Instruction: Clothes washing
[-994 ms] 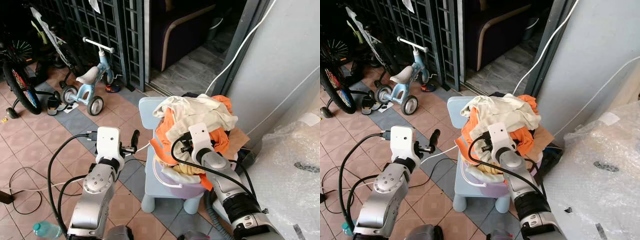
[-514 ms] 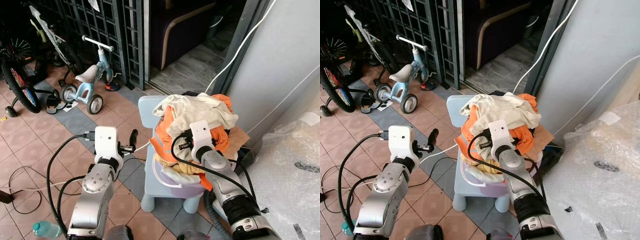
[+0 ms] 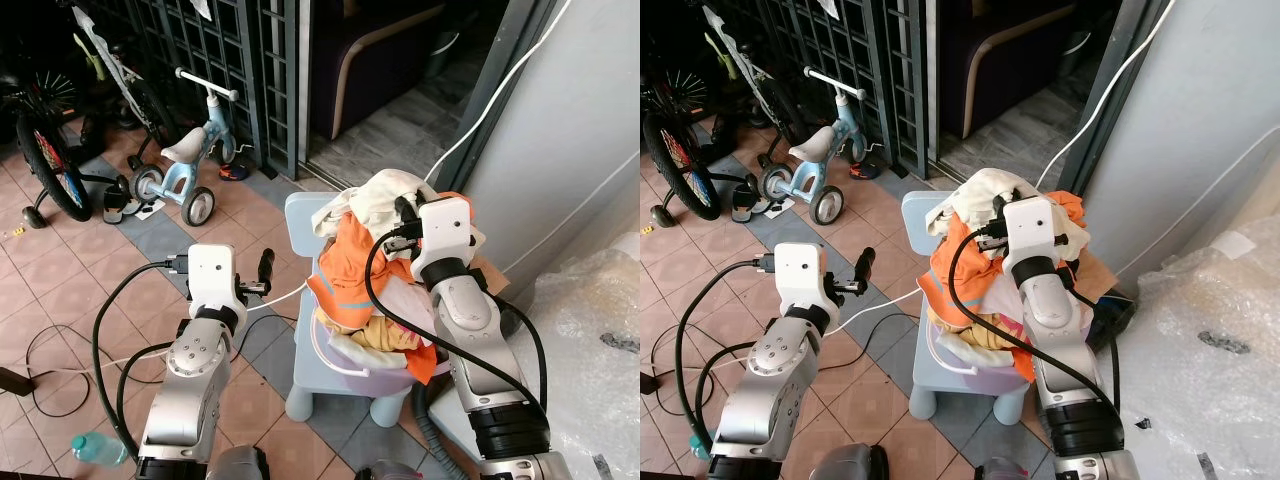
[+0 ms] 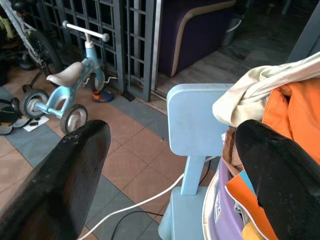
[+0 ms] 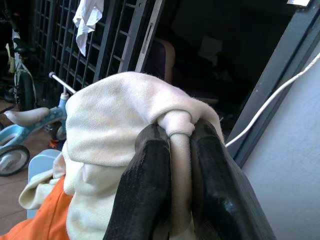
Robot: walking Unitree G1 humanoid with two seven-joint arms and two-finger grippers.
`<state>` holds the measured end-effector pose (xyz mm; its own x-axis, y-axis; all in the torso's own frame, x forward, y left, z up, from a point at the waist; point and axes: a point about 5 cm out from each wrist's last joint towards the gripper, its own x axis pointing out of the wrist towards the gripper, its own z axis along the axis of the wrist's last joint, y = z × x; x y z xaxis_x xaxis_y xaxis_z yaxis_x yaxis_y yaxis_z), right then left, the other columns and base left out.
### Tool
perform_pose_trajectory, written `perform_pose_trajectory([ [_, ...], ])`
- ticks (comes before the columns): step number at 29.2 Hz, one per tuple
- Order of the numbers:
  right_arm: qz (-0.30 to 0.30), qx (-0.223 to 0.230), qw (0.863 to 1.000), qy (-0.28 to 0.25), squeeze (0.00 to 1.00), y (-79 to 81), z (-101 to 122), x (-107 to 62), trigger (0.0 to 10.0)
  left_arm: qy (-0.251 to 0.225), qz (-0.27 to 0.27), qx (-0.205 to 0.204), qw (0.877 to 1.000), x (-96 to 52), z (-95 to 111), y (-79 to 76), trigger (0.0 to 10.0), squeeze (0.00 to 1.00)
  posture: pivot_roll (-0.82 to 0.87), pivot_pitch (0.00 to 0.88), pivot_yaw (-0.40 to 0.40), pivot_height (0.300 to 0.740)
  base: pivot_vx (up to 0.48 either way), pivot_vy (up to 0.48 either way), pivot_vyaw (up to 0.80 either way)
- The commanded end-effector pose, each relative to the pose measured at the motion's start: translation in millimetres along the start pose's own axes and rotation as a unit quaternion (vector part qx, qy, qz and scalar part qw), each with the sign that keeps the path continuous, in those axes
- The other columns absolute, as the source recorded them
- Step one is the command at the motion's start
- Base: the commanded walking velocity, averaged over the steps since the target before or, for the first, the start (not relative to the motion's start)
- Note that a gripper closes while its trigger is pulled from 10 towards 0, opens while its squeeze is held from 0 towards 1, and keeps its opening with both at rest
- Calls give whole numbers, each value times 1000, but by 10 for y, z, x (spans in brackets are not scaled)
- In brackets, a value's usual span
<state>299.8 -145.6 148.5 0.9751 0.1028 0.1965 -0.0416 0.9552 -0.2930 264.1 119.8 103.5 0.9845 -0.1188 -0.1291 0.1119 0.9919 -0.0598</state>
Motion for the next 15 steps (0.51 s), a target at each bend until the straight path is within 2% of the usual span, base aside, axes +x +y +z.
perform_pose_trajectory([
  [1,-19,-14,999,-21,0,-67,72,-7,0,3,-14,-1,1000,18,-7,-55,10000,0,-41,34,2,740,0,0,0],
  [11,-40,-37,998,-27,0,-126,129,76,0,-6,-9,10,1000,53,20,-74,10000,0,-44,23,-10,740,0,0,0],
  [15,-44,-33,998,-17,0,-136,91,80,0,-17,1,-12,1000,41,27,-54,10000,0,-54,14,-9,740,0,-331,0],
])
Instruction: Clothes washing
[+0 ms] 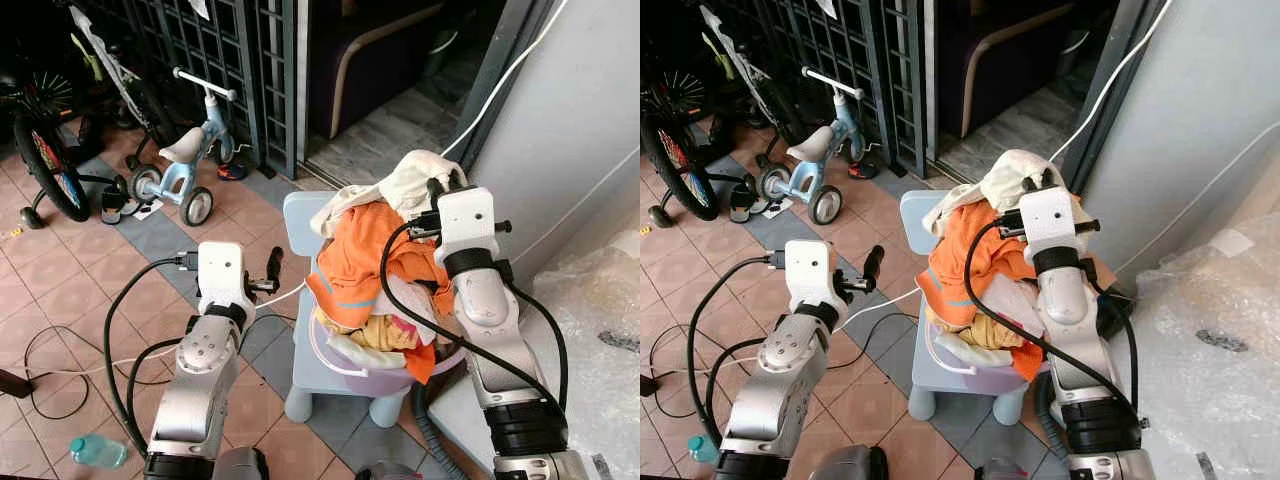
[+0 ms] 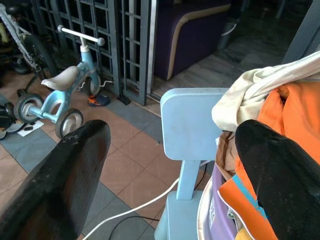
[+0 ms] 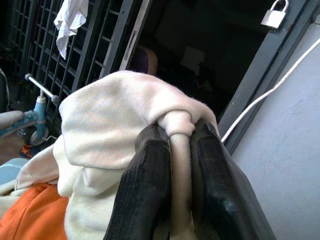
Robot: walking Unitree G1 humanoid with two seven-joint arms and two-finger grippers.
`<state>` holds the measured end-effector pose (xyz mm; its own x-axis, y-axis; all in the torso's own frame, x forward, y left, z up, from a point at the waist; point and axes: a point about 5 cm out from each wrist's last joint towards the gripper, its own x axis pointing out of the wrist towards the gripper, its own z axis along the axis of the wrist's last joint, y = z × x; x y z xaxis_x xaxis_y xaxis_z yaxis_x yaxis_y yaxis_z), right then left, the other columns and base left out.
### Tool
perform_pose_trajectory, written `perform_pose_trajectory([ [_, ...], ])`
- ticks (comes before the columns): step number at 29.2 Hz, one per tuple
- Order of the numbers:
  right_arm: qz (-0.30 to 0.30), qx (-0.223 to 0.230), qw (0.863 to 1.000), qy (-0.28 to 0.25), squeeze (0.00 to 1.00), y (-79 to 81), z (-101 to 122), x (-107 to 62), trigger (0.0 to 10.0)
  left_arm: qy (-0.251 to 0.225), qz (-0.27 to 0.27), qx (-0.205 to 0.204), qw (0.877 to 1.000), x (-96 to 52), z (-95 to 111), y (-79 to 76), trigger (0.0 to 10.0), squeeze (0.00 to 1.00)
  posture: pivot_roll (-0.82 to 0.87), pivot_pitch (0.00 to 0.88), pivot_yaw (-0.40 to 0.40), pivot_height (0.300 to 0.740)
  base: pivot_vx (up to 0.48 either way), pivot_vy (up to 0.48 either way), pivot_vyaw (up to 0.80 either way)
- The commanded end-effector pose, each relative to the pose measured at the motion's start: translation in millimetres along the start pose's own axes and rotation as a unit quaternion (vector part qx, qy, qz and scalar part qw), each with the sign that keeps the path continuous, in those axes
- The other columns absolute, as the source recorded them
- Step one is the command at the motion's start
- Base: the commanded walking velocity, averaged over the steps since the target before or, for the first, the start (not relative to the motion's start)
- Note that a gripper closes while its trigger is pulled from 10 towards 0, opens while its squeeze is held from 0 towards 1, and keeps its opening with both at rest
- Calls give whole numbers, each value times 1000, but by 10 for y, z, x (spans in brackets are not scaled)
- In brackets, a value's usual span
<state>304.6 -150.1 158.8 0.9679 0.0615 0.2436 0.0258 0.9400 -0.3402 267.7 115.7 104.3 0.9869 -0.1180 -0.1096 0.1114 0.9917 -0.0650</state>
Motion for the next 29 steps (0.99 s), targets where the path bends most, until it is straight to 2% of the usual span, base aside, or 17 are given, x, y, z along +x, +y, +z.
perform_pose_trajectory([
  [1,-18,0,1000,0,0,-55,10,20,0,-7,-2,-7,1000,5,15,-18,10000,0,-54,7,-3,740,0,-424,0],
  [8,-41,-1,999,5,0,-38,-2,-10,0,-14,-17,17,1000,87,46,-5,10000,0,-60,0,11,740,0,-412,0],
  [16,-87,-26,996,-13,0,-284,60,121,0,-19,-16,21,999,122,60,8,10000,0,-59,0,13,740,0,-388,0],
  [19,-107,-43,993,-33,0,-444,143,242,0,-18,-18,20,999,110,45,-12,10000,0,-56,0,11,740,0,-355,0],
  [20,-124,-61,989,-54,0,-575,235,336,0,-17,-18,20,999,104,36,-16,10000,0,-56,0,12,740,0,-289,0],
  [22,-141,-77,985,-69,0,-701,314,420,0,-16,-18,19,1000,105,29,-19,10000,0,-57,0,11,740,0,-283,0],
  [23,-141,-77,985,-69,0,-701,314,420,0,-16,-18,19,1000,105,29,-19,10000,0,-57,0,11,740,0,-277,0],
  [25,-178,-90,977,-75,0,-930,398,537,0,-15,-20,20,999,106,24,-23,10000,0,-57,0,11,740,0,0,0],
  [26,-202,-81,974,-66,0,-1052,406,579,0,-17,-21,21,999,108,27,-24,10000,0,-56,0,9,740,0,0,0],
  [27,-247,-63,966,-44,0,-1291,402,635,0,-18,-21,22,999,114,33,-23,10000,0,-56,0,8,740,0,0,0],
  [29,-265,-59,962,-34,0,-1389,395,651,0,-18,-20,21,999,117,36,-21,10000,0,-56,0,8,740,0,0,0],
])
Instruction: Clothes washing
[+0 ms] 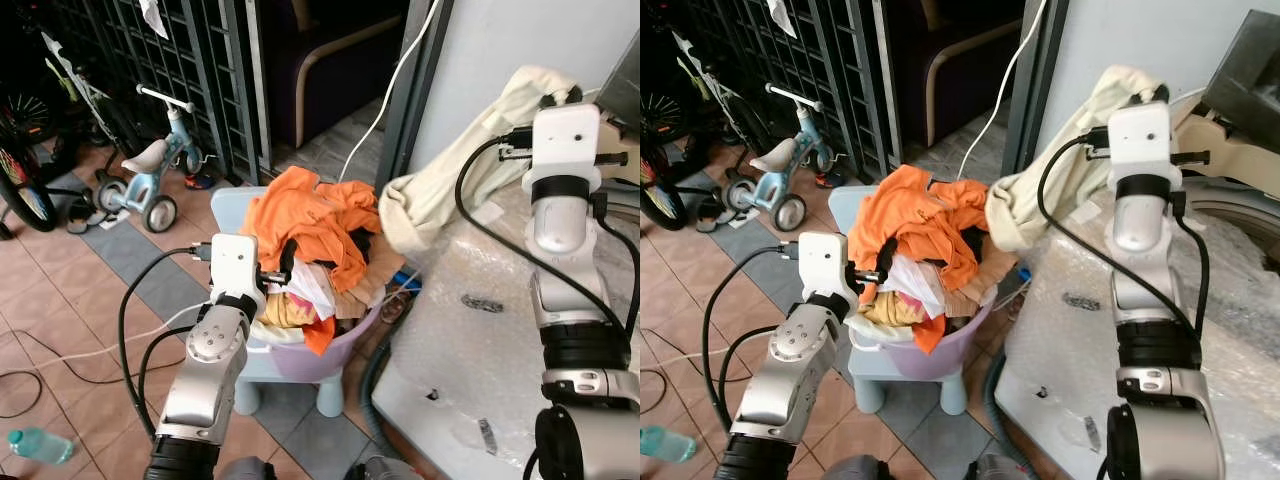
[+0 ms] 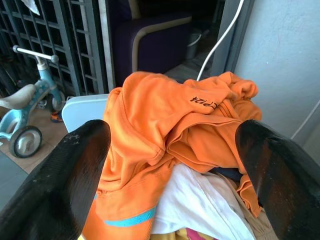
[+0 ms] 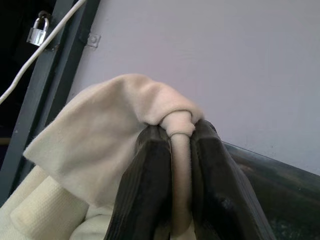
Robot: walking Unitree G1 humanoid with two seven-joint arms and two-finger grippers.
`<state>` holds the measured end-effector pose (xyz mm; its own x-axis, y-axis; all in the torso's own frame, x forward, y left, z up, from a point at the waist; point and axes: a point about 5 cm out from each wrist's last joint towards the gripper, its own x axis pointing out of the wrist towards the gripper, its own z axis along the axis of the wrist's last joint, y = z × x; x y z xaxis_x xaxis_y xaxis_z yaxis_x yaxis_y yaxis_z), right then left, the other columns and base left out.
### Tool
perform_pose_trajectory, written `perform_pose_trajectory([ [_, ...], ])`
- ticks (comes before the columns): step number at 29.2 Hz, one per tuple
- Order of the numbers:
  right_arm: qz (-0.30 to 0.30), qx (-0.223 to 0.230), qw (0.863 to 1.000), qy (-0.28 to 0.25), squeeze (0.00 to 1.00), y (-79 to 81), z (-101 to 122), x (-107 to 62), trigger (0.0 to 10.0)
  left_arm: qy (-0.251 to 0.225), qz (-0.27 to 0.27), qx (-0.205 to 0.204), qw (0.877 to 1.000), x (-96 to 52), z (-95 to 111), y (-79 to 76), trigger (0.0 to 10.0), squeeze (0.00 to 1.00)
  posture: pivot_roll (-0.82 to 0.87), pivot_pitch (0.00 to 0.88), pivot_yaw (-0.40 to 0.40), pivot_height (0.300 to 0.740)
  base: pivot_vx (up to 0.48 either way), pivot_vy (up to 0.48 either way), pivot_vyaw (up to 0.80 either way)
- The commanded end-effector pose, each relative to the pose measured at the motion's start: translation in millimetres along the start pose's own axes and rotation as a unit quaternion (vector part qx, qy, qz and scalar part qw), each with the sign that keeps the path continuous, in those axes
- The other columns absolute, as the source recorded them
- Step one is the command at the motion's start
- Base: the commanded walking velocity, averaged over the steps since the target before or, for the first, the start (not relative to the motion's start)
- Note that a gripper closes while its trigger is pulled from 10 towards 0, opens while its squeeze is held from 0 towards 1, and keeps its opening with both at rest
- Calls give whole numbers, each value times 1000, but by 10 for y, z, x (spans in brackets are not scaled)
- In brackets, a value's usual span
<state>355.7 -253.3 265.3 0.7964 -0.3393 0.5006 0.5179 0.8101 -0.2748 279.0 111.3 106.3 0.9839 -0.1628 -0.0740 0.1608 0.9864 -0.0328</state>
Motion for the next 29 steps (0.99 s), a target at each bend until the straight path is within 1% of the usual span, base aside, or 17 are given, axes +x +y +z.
perform_pose_trajectory([
  [1,-60,2,997,39,0,-240,-140,70,0,-2,5,1,1000,6,10,21,10000,0,-55,0,5,740,0,0,0],
  [2,-60,2,997,39,0,-240,-140,70,0,-2,5,1,1000,6,10,21,10000,0,-55,0,5,740,0,0,0],
  [3,-78,0,996,45,0,-318,-157,103,0,-3,7,0,1000,6,10,24,10000,0,-54,0,4,740,0,0,0],
  [4,-123,-10,990,61,0,-506,-208,153,0,-2,9,-1,1000,-1,4,29,10000,0,-55,0,3,740,0,0,0],
  [5,-123,-10,990,61,0,-506,-208,153,0,-2,9,-1,1000,-1,4,29,10000,0,-55,0,3,740,0,0,0],
  [6,-152,-26,985,72,0,-621,-251,172,0,-1,10,-1,1000,-7,-2,28,10000,0,-54,0,2,740,0,0,0],
  [8,-170,-46,981,86,0,-715,-315,169,0,0,10,-2,1000,-18,-10,20,10000,0,-57,0,4,740,0,0,0],
  [12,-224,-89,964,111,0,-1067,-449,132,0,2,10,-4,1000,-35,-16,9,10000,0,-55,0,5,740,0,0,0],
  [15,-241,-115,956,118,0,-1221,-481,125,0,2,11,-5,1000,-31,-14,13,10000,0,-59,6,8,740,0,0,0],
  [16,-255,-140,949,119,0,-1365,-498,113,0,-1,11,-3,1000,-18,5,23,10000,0,-61,19,12,740,0,0,0],
  [17,-255,-140,949,119,0,-1365,-498,113,0,-1,11,-3,1000,-18,5,23,10000,0,-61,19,12,740,0,0,0],
  [18,-279,-169,937,127,0,-1620,-538,44,0,-7,13,0,1000,-7,55,60,10000,0,-68,46,16,740,0,0,0],
  [22,-312,-217,913,150,0,-2088,-616,-160,0,-7,28,3,1000,-30,82,146,10000,0,-78,76,24,740,0,0,0],
  [23,-312,-217,913,150,0,-2088,-616,-160,0,-7,28,3,1000,-30,82,146,10000,0,-78,76,24,740,0,0,0],
  [26,-320,-248,900,158,0,-2286,-648,-315,0,3,18,6,1000,-75,30,110,10000,0,-94,86,38,740,0,0,0],
  [28,-315,-244,903,159,0,-2283,-664,-343,0,5,11,5,1000,-76,22,77,10000,0,-97,86,40,740,0,0,0],
  [29,-300,-235,910,161,0,-2197,-695,-350,588,6,6,4,1000,-71,18,48,10000,0,-102,84,42,740,0,0,0],
])
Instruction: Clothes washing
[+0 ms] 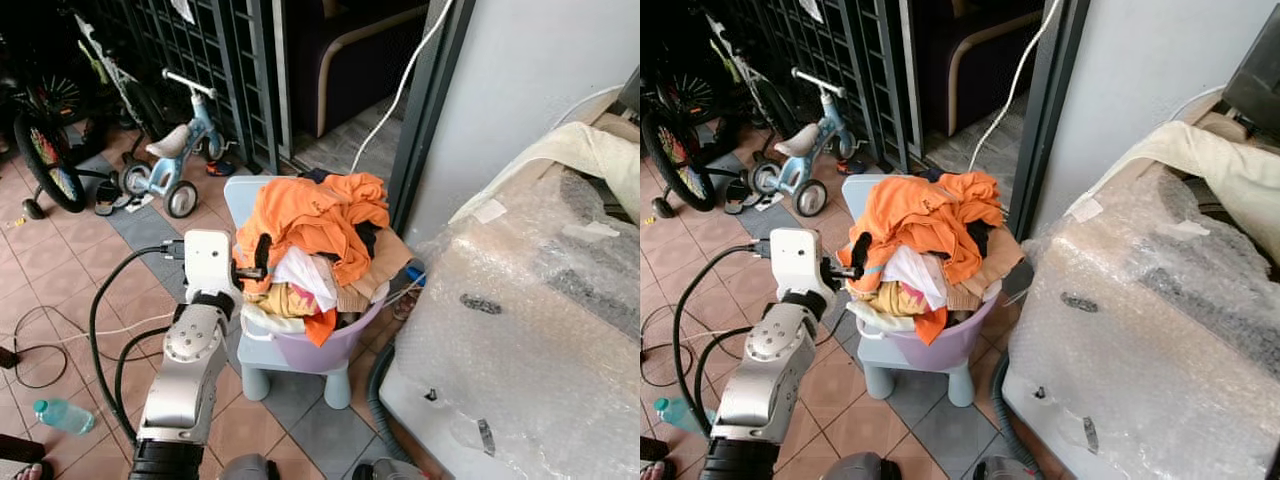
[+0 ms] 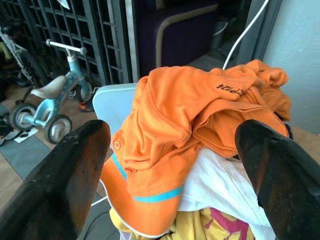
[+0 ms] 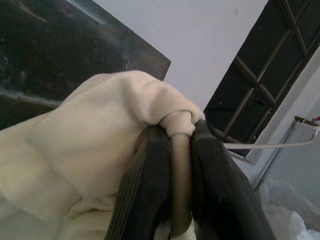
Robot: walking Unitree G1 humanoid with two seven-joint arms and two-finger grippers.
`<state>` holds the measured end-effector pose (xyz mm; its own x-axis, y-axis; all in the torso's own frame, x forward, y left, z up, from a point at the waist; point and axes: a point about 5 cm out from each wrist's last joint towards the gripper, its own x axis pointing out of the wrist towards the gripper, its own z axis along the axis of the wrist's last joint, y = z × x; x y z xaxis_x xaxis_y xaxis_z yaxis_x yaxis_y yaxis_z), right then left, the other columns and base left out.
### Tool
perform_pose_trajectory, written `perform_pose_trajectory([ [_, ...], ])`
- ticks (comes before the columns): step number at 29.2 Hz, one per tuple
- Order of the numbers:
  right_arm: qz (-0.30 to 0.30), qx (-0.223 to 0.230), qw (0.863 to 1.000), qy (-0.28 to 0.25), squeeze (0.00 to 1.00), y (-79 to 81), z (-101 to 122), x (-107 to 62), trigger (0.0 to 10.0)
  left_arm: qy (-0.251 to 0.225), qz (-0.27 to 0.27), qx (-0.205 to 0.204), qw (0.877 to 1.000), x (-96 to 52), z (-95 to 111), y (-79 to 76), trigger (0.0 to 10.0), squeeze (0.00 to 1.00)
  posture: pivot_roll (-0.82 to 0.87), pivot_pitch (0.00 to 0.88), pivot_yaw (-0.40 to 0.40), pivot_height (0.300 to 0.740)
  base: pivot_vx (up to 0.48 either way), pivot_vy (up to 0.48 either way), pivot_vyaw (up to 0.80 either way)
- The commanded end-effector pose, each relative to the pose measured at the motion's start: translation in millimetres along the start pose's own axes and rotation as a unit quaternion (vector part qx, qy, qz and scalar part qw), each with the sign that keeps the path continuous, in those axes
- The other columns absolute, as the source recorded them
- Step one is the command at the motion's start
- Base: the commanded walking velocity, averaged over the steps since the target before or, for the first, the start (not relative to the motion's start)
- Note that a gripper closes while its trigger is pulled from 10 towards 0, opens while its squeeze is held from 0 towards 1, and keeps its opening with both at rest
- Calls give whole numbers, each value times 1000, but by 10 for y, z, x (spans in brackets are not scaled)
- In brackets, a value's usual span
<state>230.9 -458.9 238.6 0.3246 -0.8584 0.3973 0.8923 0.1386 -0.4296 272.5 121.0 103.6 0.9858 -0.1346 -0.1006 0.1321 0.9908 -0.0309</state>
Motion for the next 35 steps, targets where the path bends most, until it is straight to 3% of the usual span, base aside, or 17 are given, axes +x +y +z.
perform_pose_trajectory([
  [1,9,27,999,-23,0,44,153,-19,588,-6,-10,4,1000,7,46,-48,10000,0,-102,84,42,740,0,0,0],
  [2,27,37,999,-22,0,129,168,-75,2314,-6,-12,3,1000,10,46,-58,10000,0,-103,81,43,740,0,0,0],
  [3,87,67,994,-23,0,394,229,-261,10000,-5,-15,2,1000,17,45,-72,10000,0,-100,75,42,740,0,0,0],
  [4,87,67,994,-23,0,394,229,-261,10000,-5,-15,2,1000,17,45,-72,10000,0,-100,75,42,740,0,0,0],
  [5,160,103,981,-30,1000,667,321,-483,10000,-5,-16,1,1000,17,46,-80,10000,0,-92,68,38,740,0,0,0],
  [6,203,107,973,-33,1000,821,369,-616,10000,-5,-15,-2,1000,14,47,-80,10000,0,-89,66,37,740,0,0,0],
  [7,203,107,973,-33,1000,821,369,-616,10000,-5,-15,-2,1000,14,47,-80,10000,0,-89,66,37,740,0,0,0],
  [8,265,131,955,-30,1000,1039,451,-825,10000,-5,-14,-5,1000,8,44,-81,10000,0,-84,61,32,740,0,0,0],
  [12,358,176,916,-44,1000,1287,676,-1117,10000,2,-9,-7,1000,-21,5,-65,10000,0,-73,50,21,740,0,0,0],
  [14,388,170,904,-54,1000,1365,753,-1196,10000,7,-9,-12,1000,-39,-20,-60,10000,0,-72,45,17,740,0,0,0],
  [24,392,217,887,-114,1000,1310,992,-1474,10000,12,-50,-21,998,-41,-38,-135,10000,0,-75,47,8,740,0,0,0],
  [26,397,225,878,-145,1000,1283,1092,-1555,10000,6,-55,-22,998,-37,-20,-148,10000,0,-77,40,9,740,0,0,0],
  [27,404,226,864,-198,1000,1247,1230,-1690,10000,4,-57,-22,998,-33,-9,-154,10000,0,-77,34,10,740,0,0,0],
  [29,421,235,845,-231,1000,1234,1352,-1893,10000,6,-55,-21,998,-29,-15,-151,10000,0,-80,35,12,740,0,0,0],
  [33,451,255,824,-230,1000,1242,1428,-2093,10000,5,-52,-30,998,-29,-8,-157,10000,0,-77,33,12,740,0,0,0],
  [34,470,265,811,-225,796,1249,1445,-2182,10000,5,-52,-32,998,-30,-4,-158,10000,0,-76,33,10,740,0,0,0],
  [35,470,265,811,-225,796,1249,1445,-2182,10000,5,-52,-32,998,-30,-4,-158,10000,0,-76,33,10,740,0,0,0],
])
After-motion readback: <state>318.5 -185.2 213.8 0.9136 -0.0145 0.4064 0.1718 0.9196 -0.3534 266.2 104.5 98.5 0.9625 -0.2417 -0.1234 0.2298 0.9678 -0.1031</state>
